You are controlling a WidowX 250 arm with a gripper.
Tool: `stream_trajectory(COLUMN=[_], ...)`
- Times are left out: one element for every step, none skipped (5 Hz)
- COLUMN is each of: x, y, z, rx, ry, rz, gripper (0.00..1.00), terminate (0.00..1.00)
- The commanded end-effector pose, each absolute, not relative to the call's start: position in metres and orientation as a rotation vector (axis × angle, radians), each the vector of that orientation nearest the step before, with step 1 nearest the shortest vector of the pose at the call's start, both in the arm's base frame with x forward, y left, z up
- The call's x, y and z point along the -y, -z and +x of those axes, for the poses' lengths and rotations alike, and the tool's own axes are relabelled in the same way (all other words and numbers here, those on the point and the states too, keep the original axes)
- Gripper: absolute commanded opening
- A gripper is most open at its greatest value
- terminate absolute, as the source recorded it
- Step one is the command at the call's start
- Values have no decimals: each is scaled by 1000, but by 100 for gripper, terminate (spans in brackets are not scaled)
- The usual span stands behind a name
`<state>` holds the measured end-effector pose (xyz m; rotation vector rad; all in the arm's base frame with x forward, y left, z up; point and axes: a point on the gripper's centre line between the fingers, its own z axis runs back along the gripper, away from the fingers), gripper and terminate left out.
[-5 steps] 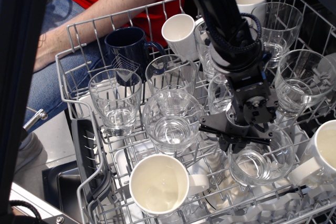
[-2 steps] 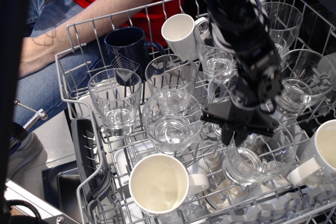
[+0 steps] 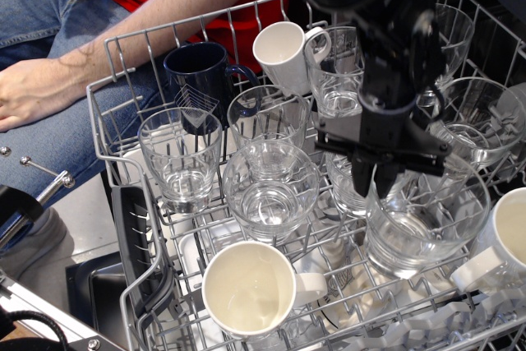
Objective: Pick up glass cup
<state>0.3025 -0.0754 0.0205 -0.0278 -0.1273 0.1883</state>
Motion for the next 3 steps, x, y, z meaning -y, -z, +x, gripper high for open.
stream_trajectory(x=[68, 59, 49], y=[-104, -121, -134], z=[322, 328, 335], rx=[211, 208, 183], ry=[-101, -59, -10], rz=[-93, -133, -160], gripper=[0, 0, 0], terminate=[0, 0, 100])
